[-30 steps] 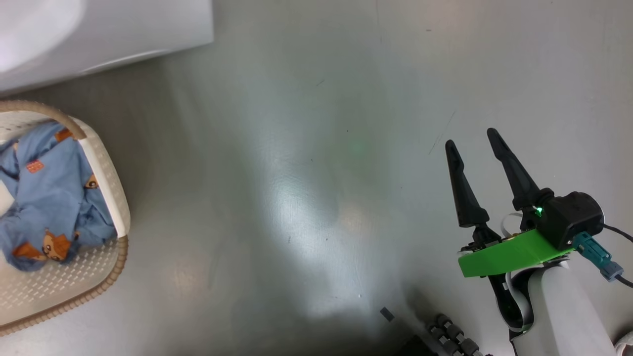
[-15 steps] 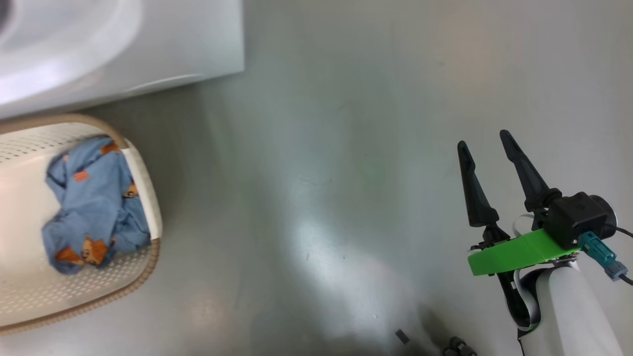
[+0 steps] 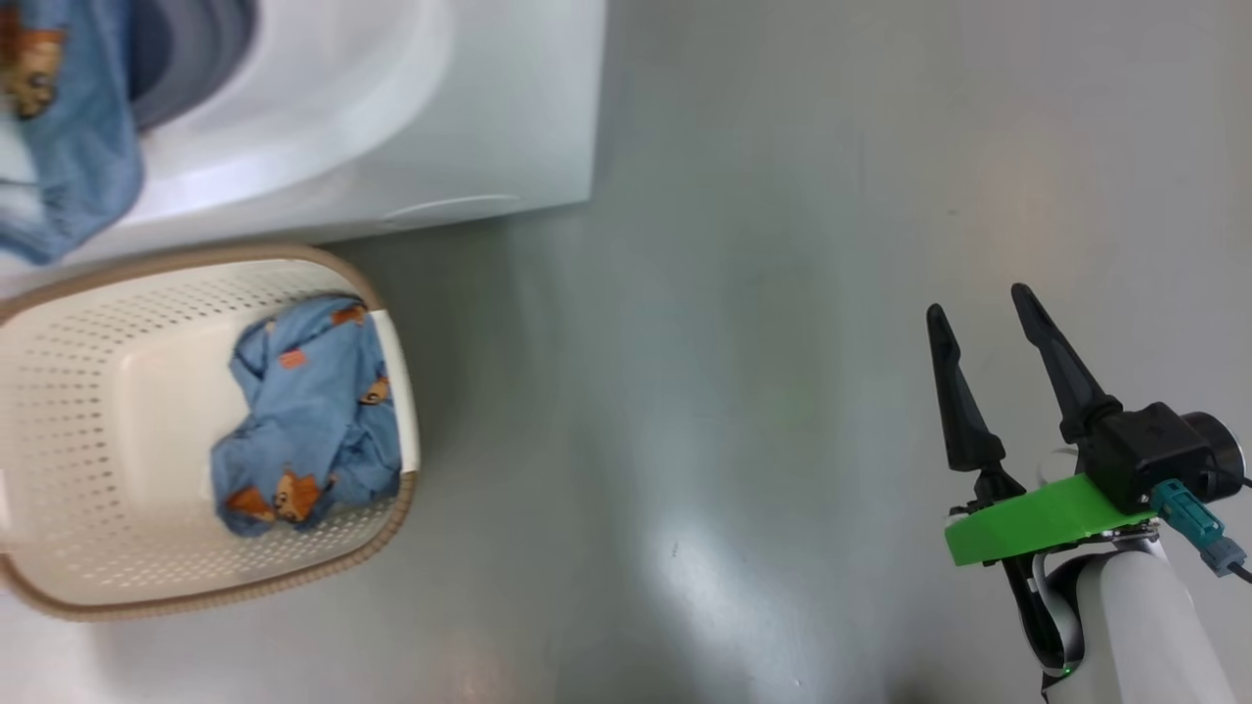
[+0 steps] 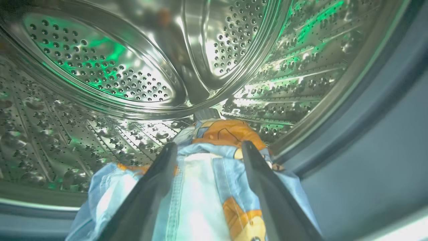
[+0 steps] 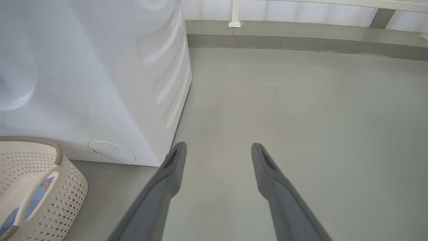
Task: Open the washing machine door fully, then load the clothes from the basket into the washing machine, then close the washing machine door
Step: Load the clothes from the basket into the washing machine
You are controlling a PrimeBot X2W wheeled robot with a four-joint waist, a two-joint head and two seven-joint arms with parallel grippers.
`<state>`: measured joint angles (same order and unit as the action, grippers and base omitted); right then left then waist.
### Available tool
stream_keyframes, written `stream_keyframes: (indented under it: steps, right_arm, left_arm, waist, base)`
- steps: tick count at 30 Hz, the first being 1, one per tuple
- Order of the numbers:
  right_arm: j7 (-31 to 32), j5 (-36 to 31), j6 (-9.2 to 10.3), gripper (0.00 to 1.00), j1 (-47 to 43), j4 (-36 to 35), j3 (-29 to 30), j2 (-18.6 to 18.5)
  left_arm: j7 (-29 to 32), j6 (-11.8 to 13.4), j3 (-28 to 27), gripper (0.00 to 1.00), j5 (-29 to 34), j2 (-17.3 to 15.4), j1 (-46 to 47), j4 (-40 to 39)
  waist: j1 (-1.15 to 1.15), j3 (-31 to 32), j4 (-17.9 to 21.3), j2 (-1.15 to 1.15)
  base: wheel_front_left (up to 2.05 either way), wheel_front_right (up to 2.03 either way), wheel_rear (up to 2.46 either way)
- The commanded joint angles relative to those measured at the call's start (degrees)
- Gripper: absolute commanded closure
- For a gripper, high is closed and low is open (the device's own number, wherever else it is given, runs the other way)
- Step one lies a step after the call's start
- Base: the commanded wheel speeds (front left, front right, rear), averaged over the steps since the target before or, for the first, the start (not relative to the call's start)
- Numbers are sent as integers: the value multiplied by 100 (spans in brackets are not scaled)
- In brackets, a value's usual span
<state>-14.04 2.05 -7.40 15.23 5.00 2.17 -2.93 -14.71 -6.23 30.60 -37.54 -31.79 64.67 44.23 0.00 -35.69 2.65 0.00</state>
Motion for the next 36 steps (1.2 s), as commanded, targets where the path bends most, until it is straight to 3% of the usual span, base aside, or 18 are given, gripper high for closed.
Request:
stream_keyframes:
  steps: [1,12,21,28,36]
  right_arm:
    - [22,-44,-9,0,-181,-145,-112,5]
    - [192,-98,-9,0,-383,-345,-60,-18]
    - [244,-80,-9,0,-498,-408,-46,-43]
    - [280,-102,-9,0,-541,-461,-48,-43]
    - [304,-99,-9,0,-582,-486,-61,-57]
  left_arm:
    - [-29,40,-205,0,37,-367,-112,-139]
    - [-29,782,-1124,0,405,14,-2388,-2241]
    - [-29,1158,-1982,0,721,902,-3911,-3522]
    - [-29,1114,-2497,0,1167,1630,-4554,-3913]
    - [-29,815,-2868,0,1628,2087,-4791,-3865]
  waist:
    - [0,186,-188,0]
    - [0,416,-411,0]
    - [0,568,-461,0]
    - [0,607,-516,0]
    - [0,615,-534,0]
  base:
    - [0,0,0]
    - [0,0,0]
    - [0,0,0]
    - [0,0,0]
    - [0,0,0]
